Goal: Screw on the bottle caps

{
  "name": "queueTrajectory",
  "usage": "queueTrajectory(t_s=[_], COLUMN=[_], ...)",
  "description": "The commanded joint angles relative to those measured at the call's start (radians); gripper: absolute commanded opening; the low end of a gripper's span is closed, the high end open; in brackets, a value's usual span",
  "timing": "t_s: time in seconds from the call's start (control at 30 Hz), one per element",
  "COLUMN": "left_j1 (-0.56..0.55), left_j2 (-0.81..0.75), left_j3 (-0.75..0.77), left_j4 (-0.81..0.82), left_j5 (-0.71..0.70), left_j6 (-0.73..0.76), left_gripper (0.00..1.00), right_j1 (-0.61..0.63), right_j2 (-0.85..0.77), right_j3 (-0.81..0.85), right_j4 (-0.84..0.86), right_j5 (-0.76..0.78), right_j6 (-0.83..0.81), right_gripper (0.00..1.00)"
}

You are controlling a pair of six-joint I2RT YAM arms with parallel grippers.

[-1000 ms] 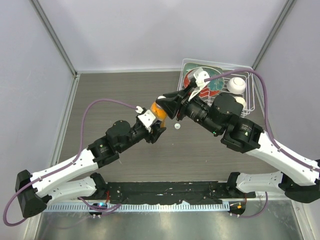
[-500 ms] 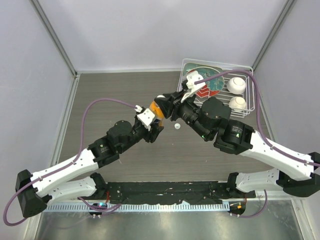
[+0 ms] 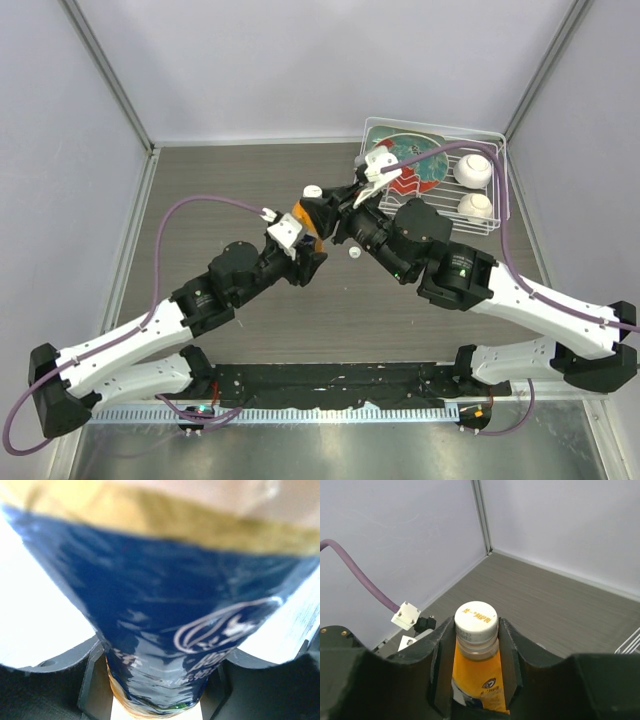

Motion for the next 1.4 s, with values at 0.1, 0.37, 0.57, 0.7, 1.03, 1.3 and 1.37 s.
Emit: queueTrajectory(t_s=[0.1, 0.37, 0.57, 0.7, 1.03, 1.3, 1.37], left_j1=[0.009, 0.009, 0.013, 0.024, 0.047, 0.053, 0.056], left_j2=[-0.064, -0.087, -0.101, -0.118, -0.136, -0.116, -0.112], left_j3=[0.064, 0.03, 0.013, 0.008, 0.036, 0.074, 0.082], left_j4=[0.208, 0.189, 0.166, 0.108, 0.002, -0.124, -0.142], left_j5=[0.056, 0.119, 0.148, 0.227, 0.579, 0.872, 0.947], left_j6=[-0.052, -0.041, -0.035, -0.01, 0.065, 0.14, 0.168], left_gripper=[0.25, 0.24, 0.24, 0.28, 0.44, 0.52, 0.54], right_j1=[0.038, 0.038, 0.037, 0.038, 0.037, 0.037, 0.037], right_j2=[0.062, 0.038, 0.001, -0.065, -0.107, -0.056, -0.048], right_j3=[-0.009, 0.032, 0.075, 0.136, 0.353, 0.463, 0.472], right_j4=[-0.189, -0.235, -0.315, -0.43, -0.653, -0.653, -0.65], right_j5=[-0.118, -0.126, -0.163, -0.268, -0.601, -0.704, -0.733], right_j6=[0.001, -0.025, -0.039, -0.097, -0.212, -0.279, -0.293], right_gripper=[0.48, 0.52, 0.55, 0.64, 0.81, 0.83, 0.84])
